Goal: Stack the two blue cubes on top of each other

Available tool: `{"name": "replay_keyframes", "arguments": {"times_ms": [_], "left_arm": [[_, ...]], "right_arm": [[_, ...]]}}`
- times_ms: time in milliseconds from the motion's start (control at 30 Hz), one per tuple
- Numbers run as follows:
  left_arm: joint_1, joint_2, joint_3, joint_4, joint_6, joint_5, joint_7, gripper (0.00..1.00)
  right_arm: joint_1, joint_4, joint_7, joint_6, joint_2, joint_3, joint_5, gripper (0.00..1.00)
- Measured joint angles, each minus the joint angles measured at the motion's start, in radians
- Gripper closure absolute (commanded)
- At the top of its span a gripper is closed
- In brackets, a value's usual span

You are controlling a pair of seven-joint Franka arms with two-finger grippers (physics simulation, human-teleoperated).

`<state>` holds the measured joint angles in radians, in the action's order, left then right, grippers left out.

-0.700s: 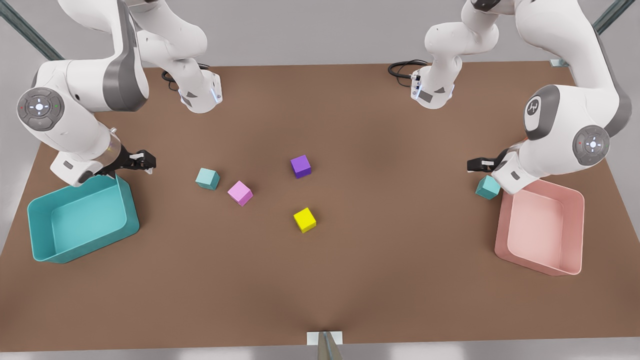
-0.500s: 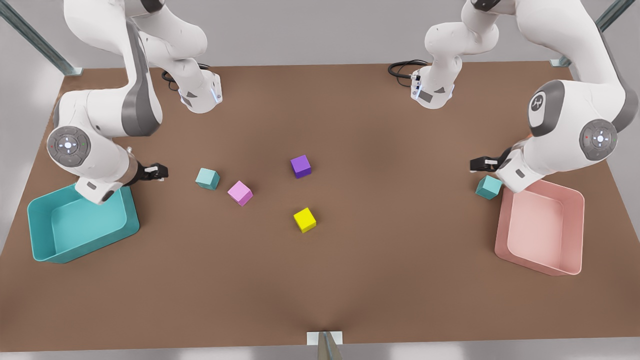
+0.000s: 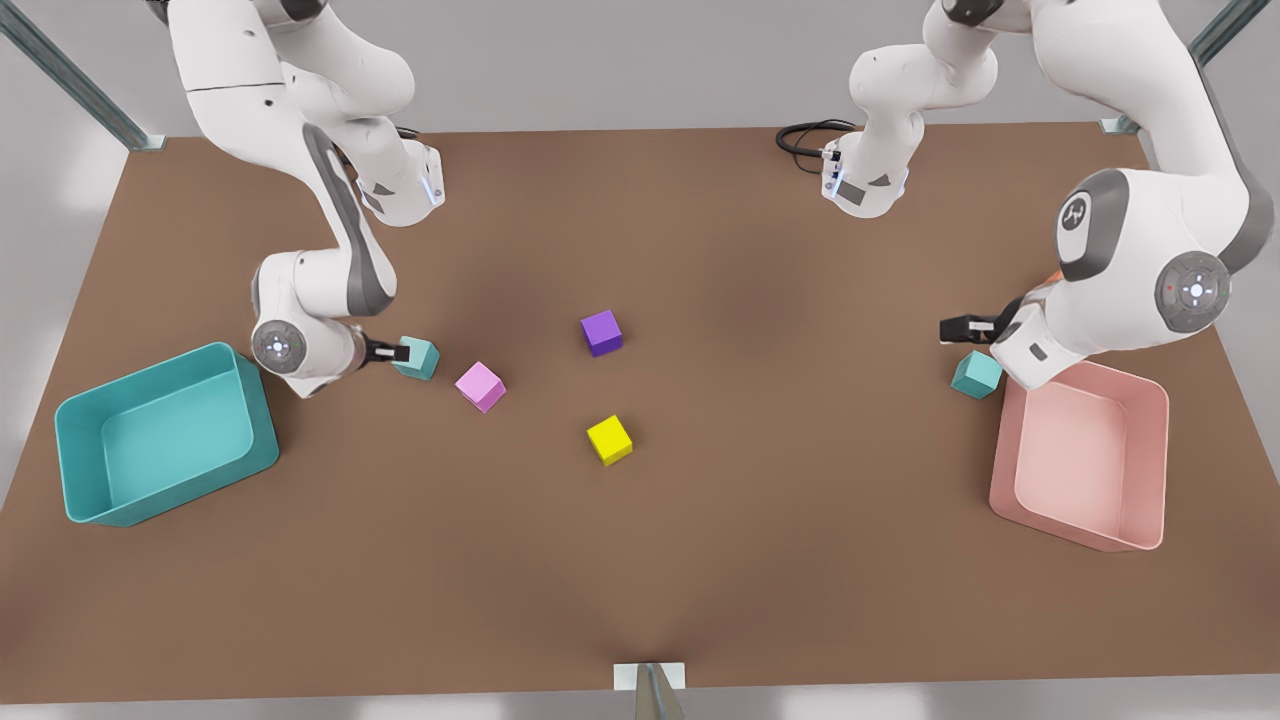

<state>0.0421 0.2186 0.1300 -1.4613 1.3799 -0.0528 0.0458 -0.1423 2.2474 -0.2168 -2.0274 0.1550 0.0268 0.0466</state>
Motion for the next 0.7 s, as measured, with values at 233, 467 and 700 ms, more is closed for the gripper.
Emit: {"name": "replay_keyframes", "arguments": {"times_ms": [233,467,700], "left_arm": [[0.003,0.014,0.0,-0.012,-0.008,0.001,0.001,0.0],[0.004,0.036,0.0,-0.013,-0.019,0.002,0.002,0.0],[0.058,0.087,-0.004,-0.011,-0.034,0.012,0.005,0.0]], "right_arm": [[-0.038,0.083,-0.179,-0.165,0.018,-0.002,0.041,0.0],[-0.038,0.134,-0.28,-0.234,0.027,-0.005,0.046,0.0],[-0.037,0.119,-0.293,-0.222,0.054,-0.005,0.048,0.0]]}}
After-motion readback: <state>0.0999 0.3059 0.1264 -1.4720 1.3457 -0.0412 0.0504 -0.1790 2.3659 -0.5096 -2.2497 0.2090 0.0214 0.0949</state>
